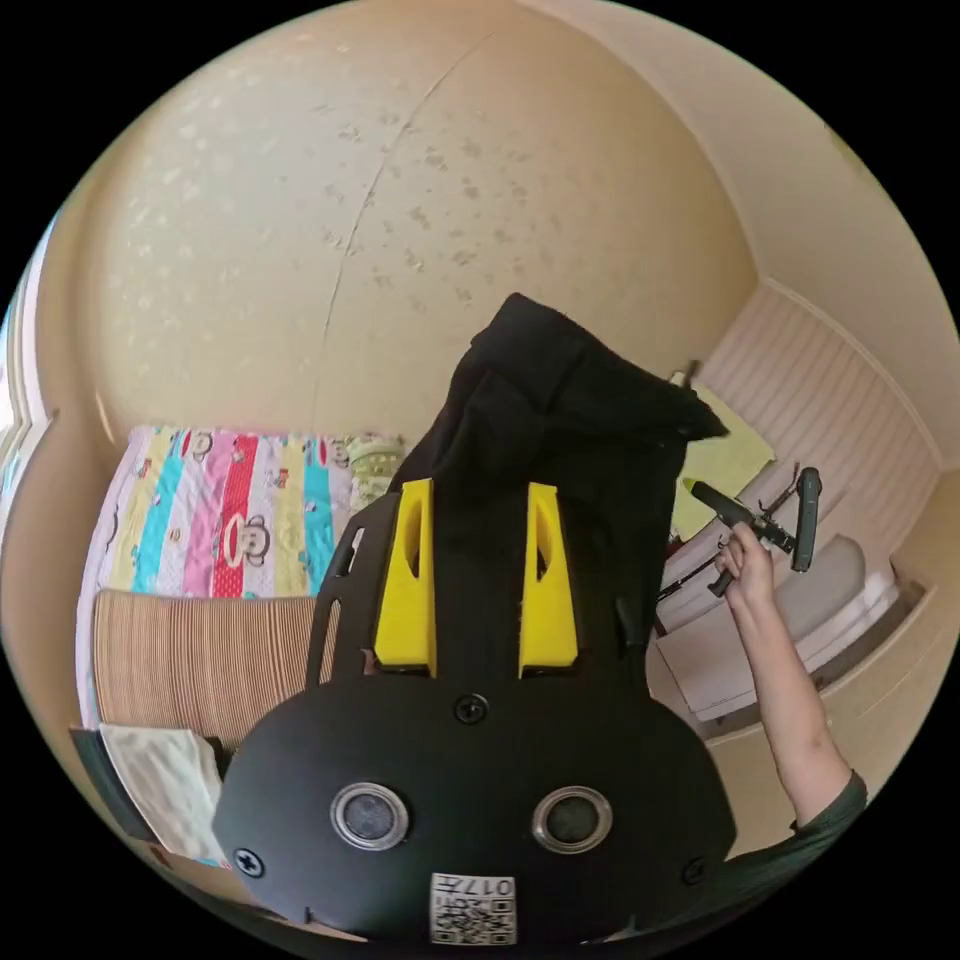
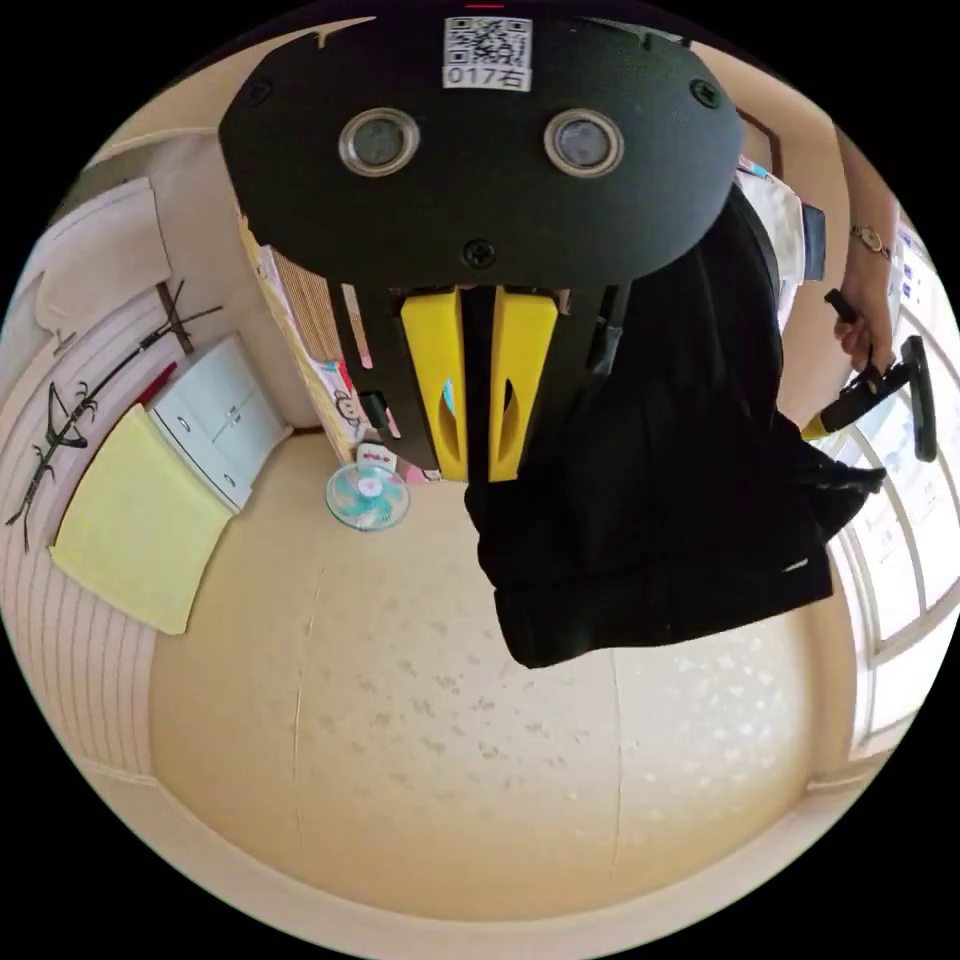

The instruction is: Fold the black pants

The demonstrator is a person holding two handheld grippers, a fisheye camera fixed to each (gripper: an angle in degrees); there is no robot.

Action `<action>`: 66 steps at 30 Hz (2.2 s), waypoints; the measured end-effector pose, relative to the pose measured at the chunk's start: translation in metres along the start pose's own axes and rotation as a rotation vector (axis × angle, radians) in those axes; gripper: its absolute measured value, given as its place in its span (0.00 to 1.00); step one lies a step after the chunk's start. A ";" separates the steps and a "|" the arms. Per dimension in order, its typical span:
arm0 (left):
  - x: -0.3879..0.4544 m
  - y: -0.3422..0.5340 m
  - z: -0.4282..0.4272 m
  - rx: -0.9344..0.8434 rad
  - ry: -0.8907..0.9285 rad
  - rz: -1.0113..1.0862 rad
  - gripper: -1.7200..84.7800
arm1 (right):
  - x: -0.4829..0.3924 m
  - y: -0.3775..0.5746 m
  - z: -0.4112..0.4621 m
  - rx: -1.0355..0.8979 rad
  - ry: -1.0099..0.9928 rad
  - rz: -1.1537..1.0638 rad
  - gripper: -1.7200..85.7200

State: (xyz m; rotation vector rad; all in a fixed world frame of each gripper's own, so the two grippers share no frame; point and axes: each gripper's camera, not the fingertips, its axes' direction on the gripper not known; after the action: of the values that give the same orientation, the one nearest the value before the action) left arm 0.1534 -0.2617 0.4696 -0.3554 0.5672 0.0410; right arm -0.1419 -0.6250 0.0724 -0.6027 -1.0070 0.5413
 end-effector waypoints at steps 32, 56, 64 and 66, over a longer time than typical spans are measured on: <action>-0.400 0.596 0.150 -1.173 -0.385 -0.430 0.14 | 0.301 0.516 0.253 -1.311 -0.793 -0.079 0.11; -0.400 0.608 -0.105 -0.116 0.608 -0.970 0.10 | 0.662 0.508 0.119 -1.266 -0.438 0.244 0.18; -0.355 0.616 -0.049 -0.206 0.770 -0.930 0.09 | 0.738 0.531 0.050 -1.228 -0.599 0.270 0.12; -0.345 0.620 -0.035 -0.234 0.794 -0.933 0.09 | 0.747 0.546 0.038 -1.304 -0.679 0.278 0.09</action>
State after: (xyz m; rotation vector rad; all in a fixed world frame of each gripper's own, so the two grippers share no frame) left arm -0.2397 0.3286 0.4289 -0.8489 1.1312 -0.9771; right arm 0.0711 0.2713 0.1675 -1.8062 -1.9259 0.2578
